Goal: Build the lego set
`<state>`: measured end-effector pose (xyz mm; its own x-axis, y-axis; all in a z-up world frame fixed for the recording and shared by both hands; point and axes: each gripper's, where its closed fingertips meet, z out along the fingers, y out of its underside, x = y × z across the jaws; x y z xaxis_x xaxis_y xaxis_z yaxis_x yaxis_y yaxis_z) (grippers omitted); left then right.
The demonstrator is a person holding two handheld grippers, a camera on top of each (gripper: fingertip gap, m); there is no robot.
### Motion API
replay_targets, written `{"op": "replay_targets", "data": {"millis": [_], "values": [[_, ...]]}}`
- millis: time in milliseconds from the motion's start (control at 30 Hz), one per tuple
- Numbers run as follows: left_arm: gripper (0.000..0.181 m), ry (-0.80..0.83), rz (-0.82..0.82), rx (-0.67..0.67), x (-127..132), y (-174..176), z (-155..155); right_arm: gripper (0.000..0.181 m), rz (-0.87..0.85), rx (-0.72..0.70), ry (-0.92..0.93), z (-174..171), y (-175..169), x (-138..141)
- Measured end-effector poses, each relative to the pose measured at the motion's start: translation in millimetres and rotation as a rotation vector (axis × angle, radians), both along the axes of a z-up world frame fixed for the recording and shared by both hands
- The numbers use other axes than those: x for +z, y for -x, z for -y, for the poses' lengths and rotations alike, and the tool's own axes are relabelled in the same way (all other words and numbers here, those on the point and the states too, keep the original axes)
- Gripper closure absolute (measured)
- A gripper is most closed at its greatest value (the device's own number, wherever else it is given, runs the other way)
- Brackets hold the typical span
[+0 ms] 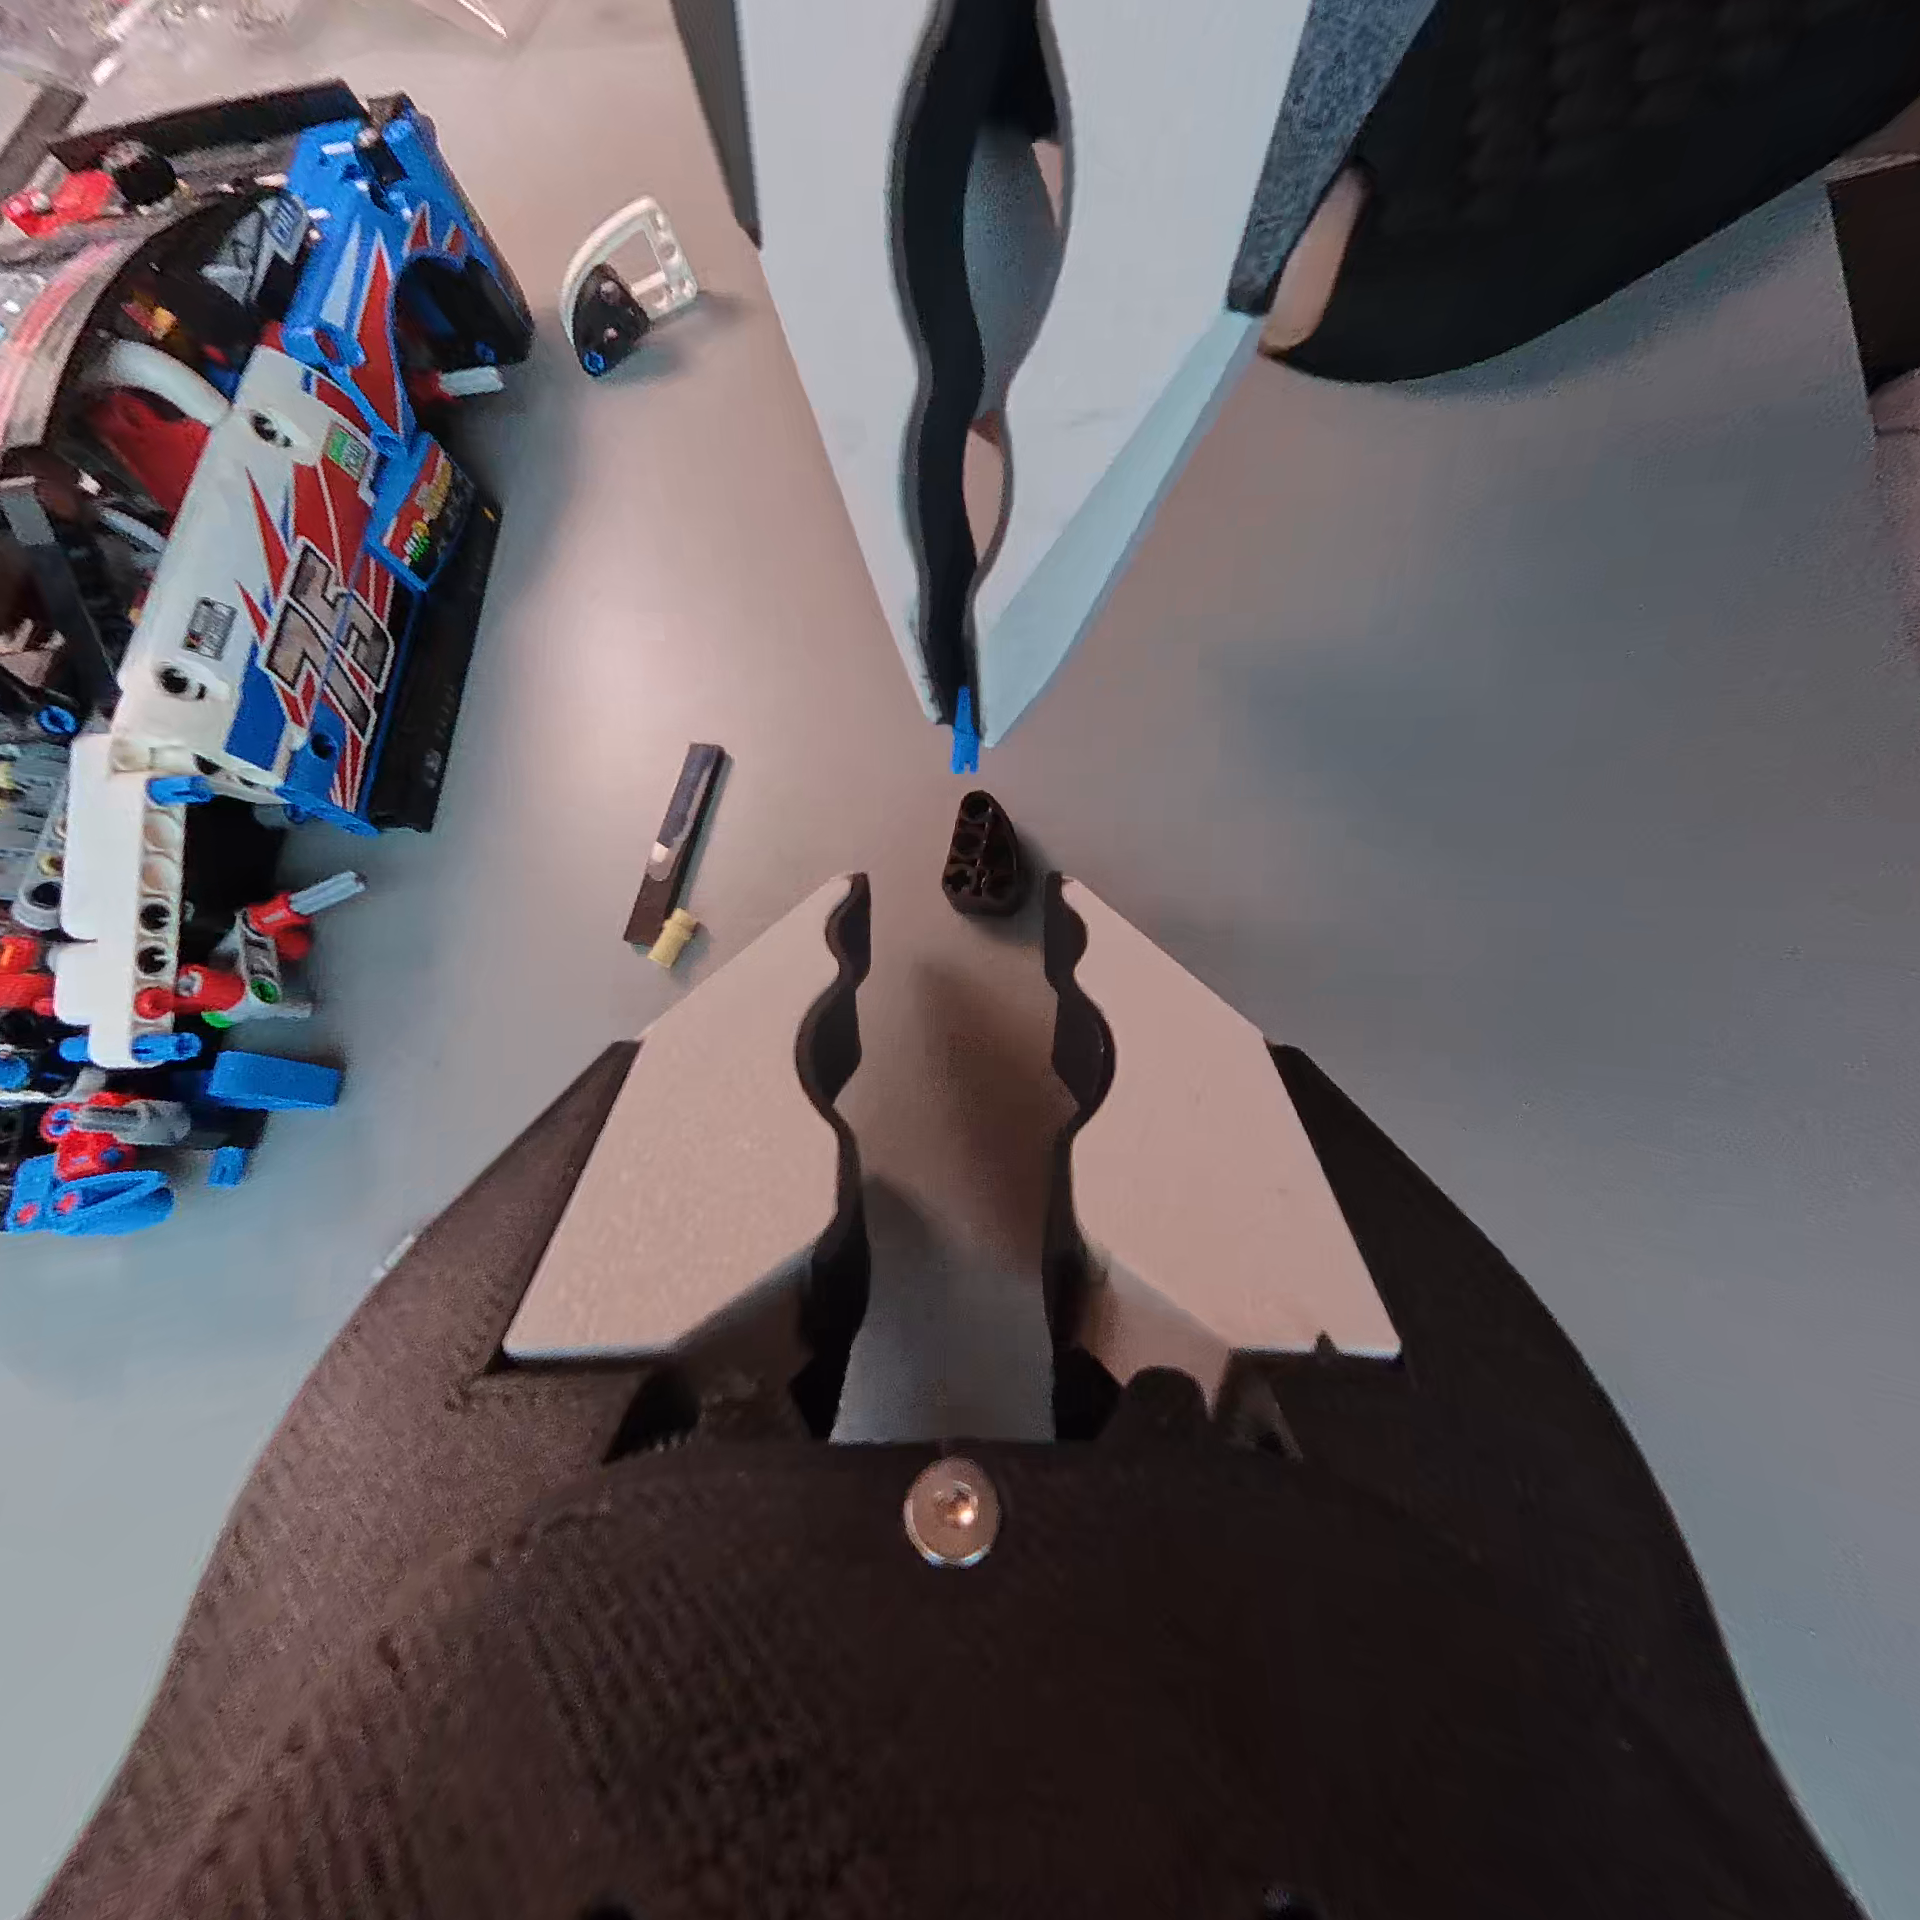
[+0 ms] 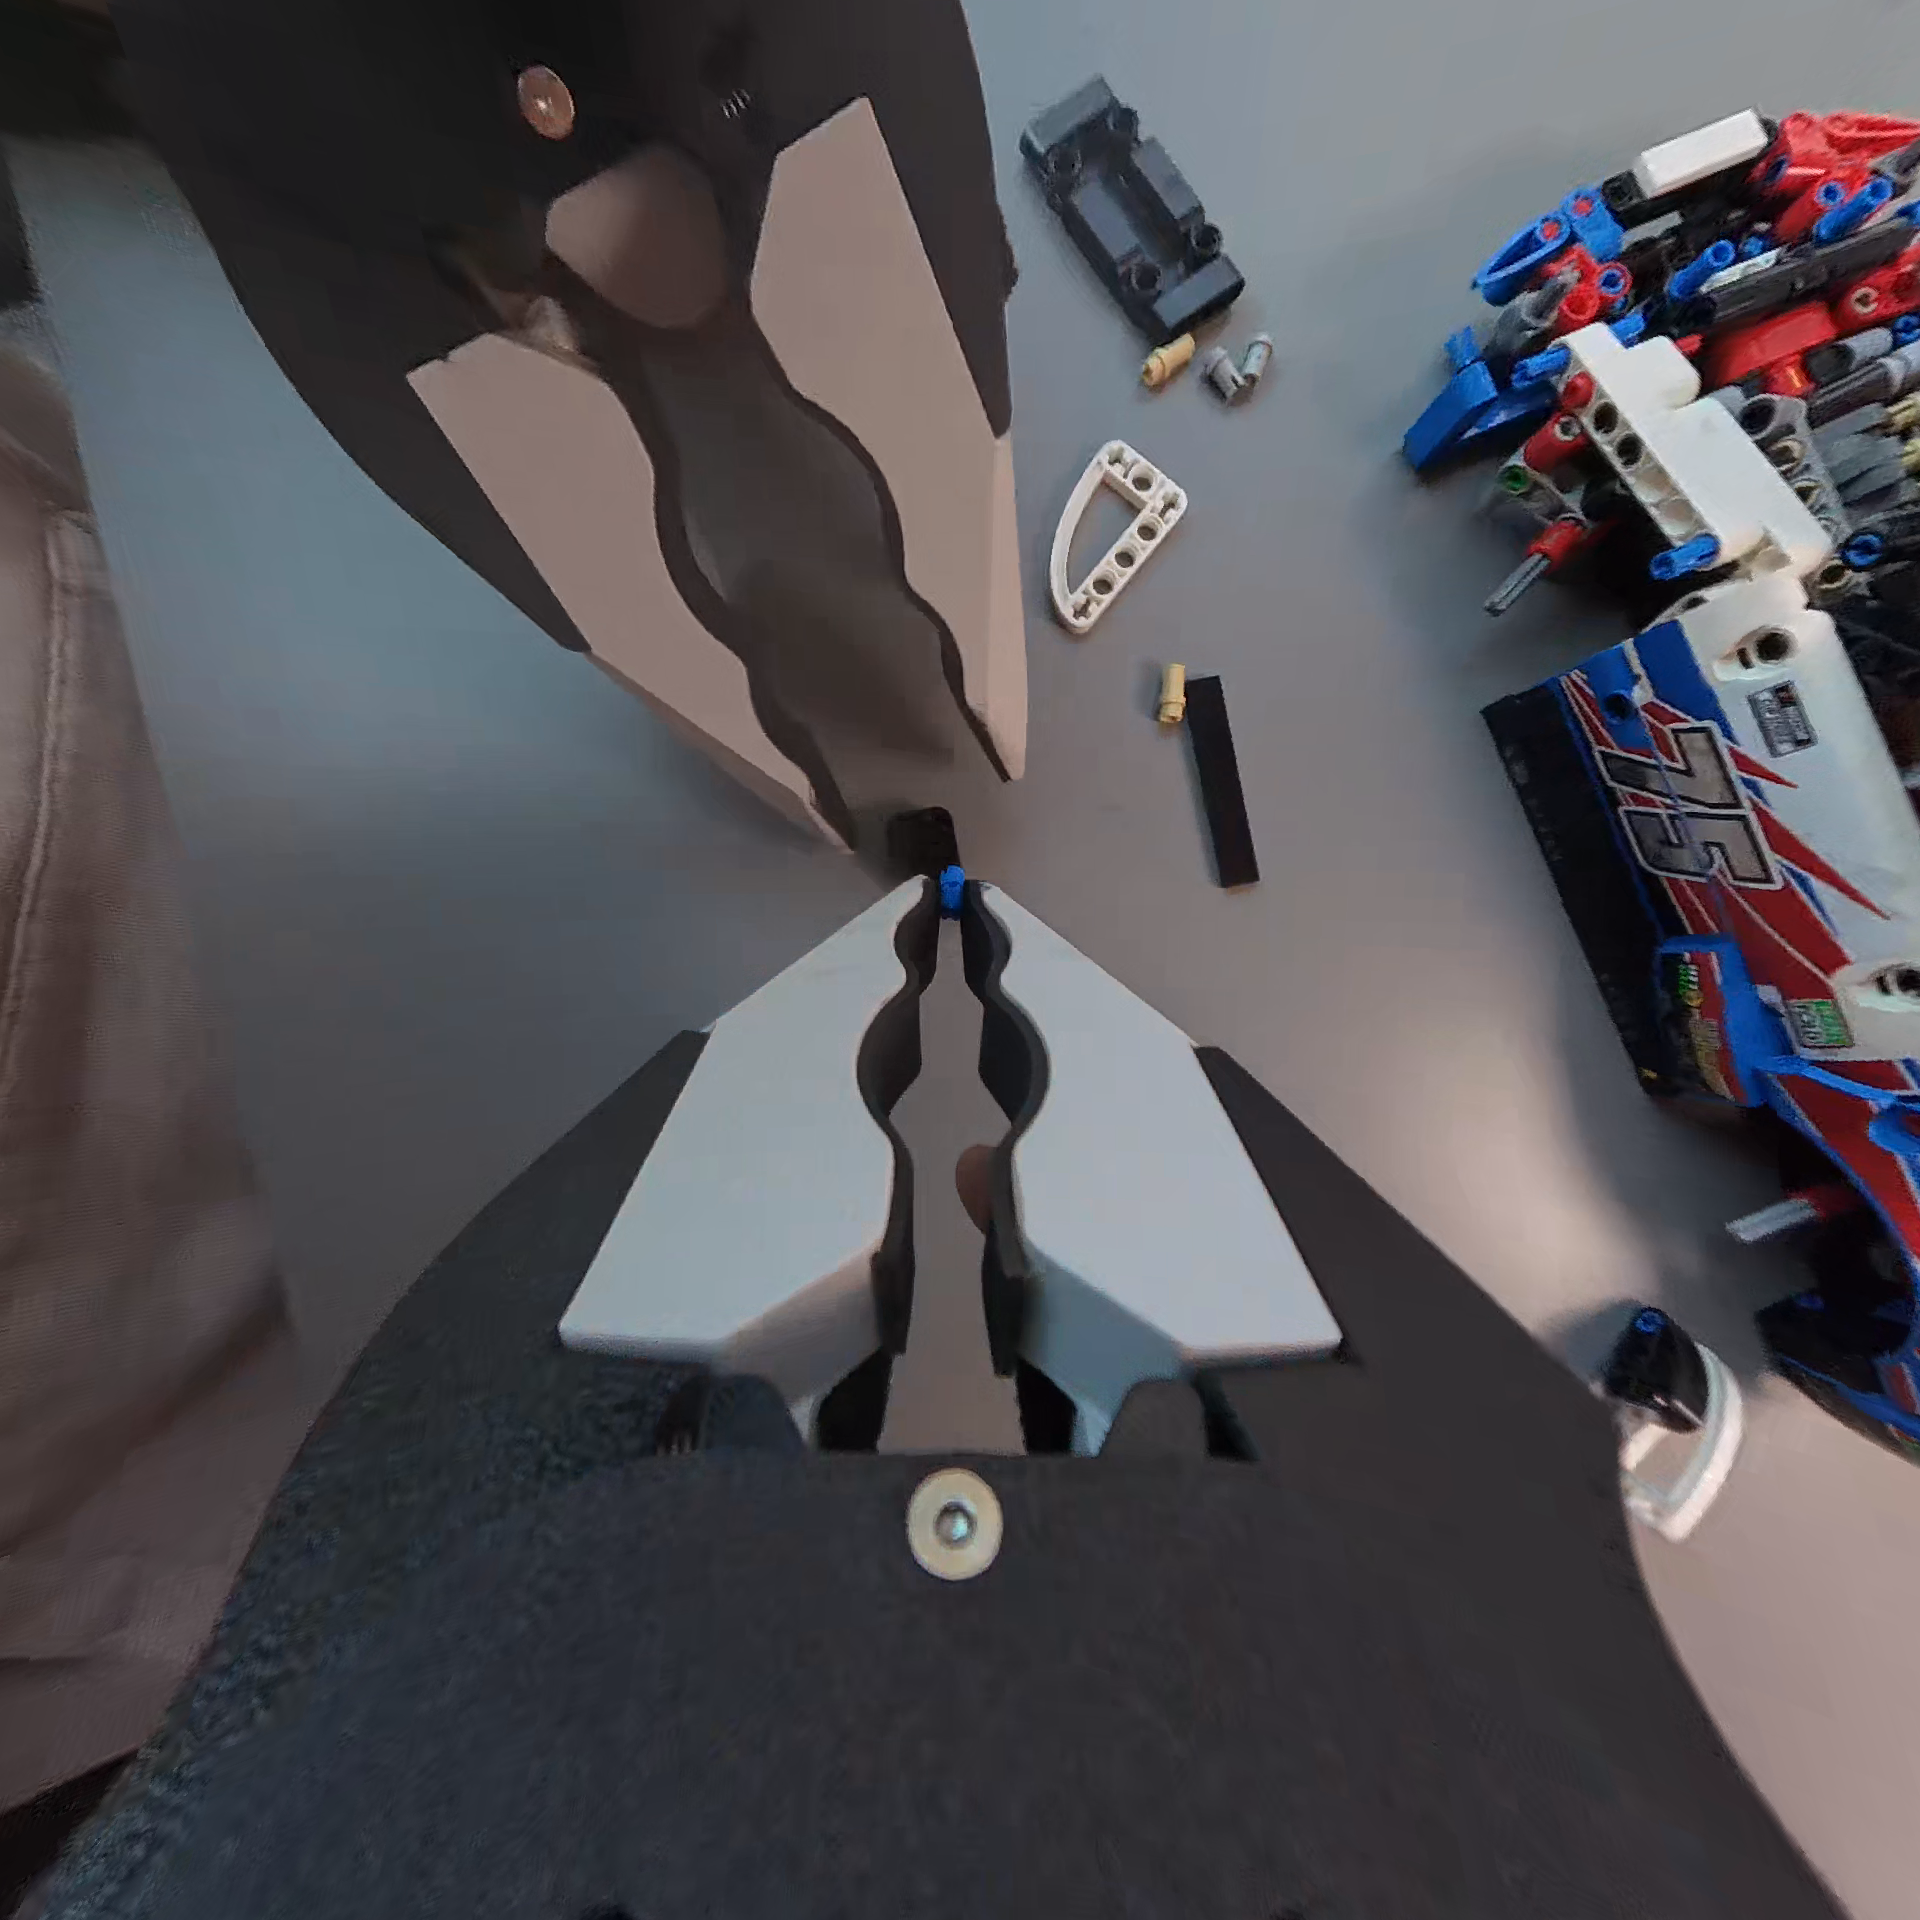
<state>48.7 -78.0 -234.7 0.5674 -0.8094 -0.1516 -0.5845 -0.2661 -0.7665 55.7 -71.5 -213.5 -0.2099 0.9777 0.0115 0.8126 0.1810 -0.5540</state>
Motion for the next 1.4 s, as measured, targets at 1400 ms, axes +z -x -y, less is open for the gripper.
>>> {"op": "replay_targets", "data": {"millis": [1400], "values": [[0.168,-0.058,-0.054,0.050,-4,-7,-3,0.180,0.478,-0.065,-0.053,-3,-2,-20]]}}
